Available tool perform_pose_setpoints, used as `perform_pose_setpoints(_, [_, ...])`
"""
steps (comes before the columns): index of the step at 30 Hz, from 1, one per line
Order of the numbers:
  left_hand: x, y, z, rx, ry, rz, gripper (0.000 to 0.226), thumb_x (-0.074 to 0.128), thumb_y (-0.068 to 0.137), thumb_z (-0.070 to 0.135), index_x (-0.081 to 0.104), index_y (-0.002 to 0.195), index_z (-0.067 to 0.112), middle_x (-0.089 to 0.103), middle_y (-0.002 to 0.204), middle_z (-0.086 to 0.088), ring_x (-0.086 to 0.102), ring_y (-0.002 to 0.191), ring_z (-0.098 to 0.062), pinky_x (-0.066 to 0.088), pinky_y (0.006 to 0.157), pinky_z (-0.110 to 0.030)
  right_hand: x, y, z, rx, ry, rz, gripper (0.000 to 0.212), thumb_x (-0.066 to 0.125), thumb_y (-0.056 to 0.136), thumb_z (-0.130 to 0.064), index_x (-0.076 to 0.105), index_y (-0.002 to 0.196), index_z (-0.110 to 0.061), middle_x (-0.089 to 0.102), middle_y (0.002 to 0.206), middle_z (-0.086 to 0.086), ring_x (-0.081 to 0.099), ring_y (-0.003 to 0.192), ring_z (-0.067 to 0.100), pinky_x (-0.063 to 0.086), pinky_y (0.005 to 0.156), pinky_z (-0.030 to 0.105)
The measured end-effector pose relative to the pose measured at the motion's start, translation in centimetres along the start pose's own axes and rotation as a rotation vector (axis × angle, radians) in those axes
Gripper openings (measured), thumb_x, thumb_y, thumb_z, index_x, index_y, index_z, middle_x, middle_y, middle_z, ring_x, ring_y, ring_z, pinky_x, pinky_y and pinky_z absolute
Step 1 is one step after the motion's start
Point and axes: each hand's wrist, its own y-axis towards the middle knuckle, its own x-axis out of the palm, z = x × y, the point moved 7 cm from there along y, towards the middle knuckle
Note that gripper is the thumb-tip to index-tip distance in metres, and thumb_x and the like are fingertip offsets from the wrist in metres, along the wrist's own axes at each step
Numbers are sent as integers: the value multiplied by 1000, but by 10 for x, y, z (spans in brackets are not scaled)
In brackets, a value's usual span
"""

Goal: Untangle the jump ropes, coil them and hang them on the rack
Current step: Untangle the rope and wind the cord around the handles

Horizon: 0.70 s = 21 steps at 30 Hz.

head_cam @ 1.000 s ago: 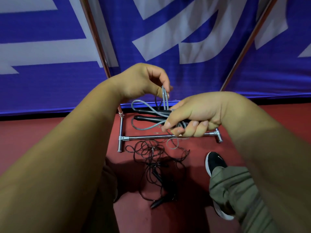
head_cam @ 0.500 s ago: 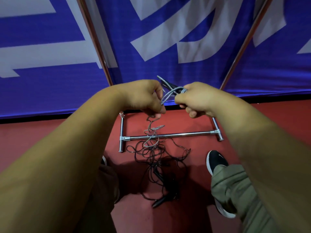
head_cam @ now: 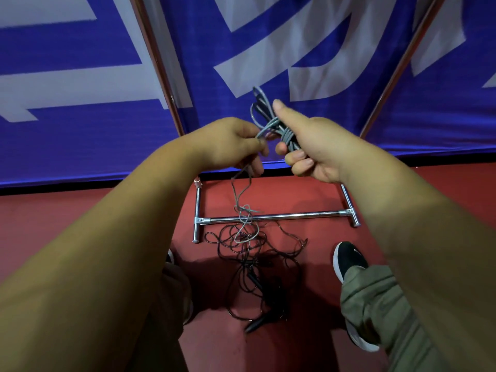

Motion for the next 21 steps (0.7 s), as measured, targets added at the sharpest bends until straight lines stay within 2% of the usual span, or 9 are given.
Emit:
perform_pose_setpoints(2, [1,-2,0,65,-197,-85,25,49,113,20,65,117,1,80,107,-14,76,106,-27,60,95,-32,-4,1,-1,1,49,47,57,64,96,-68,69,105,-13,53,74,2,27,50,7,20,38,19])
perform_pose_setpoints(4, [0,-6,1,130,-319,-182,25,43,113,12,61,126,-1,75,122,-17,70,121,-27,56,103,-33,-6,2,-3,-11,84,68,52,64,98,-64,70,101,-12,53,74,3,28,50,8,20,38,19])
perform_pose_setpoints(8, [0,-13,2,150,-436,-326,32,43,104,-12,49,136,-6,71,130,-20,67,126,-30,51,111,-37,-9,-2,-7,-45,87,84,46,69,98,-58,69,102,-12,54,75,4,28,51,9,21,39,21])
perform_pose_setpoints(11, [5,-10,-2,63,-340,-335,32,55,102,-9,56,132,0,75,125,-14,72,117,-30,57,100,-34,-9,-4,-9,-62,83,83,41,74,96,-52,63,103,-14,56,76,5,30,50,10,21,39,22])
perform_pose_setpoints(13, [6,-6,-5,3,-232,-247,25,62,102,0,62,127,5,78,116,-10,77,106,-26,59,86,-32,-9,-4,-9,-62,91,70,36,74,95,-49,58,102,-17,55,73,5,29,49,10,20,40,22])
perform_pose_setpoints(15, [4,-1,-6,-21,-159,-128,18,64,103,6,64,121,6,80,104,-8,79,96,-26,60,82,-38,-7,-5,-8,-61,105,56,30,72,97,-44,57,100,-19,54,71,3,27,49,10,19,40,21])
perform_pose_setpoints(18, [3,2,-3,-1,-331,-30,10,65,103,6,63,112,9,72,88,-8,79,88,-28,64,77,-37,-10,-4,-12,-81,170,72,23,67,99,-36,55,98,-16,54,72,5,25,49,10,17,39,20])
perform_pose_setpoints(20, [1,4,1,26,-511,11,10,66,100,4,63,104,13,68,84,-6,79,94,-29,66,76,-36,-15,-2,-15,-93,229,92,20,65,99,-33,54,98,-16,54,72,5,24,48,10,16,38,20])
perform_pose_setpoints(21, [-1,5,3,48,-573,31,11,67,100,3,63,100,13,67,83,-5,78,98,-29,66,80,-37,-18,-2,-15,-95,259,97,19,65,99,-32,53,98,-17,54,72,5,23,48,9,16,37,20])
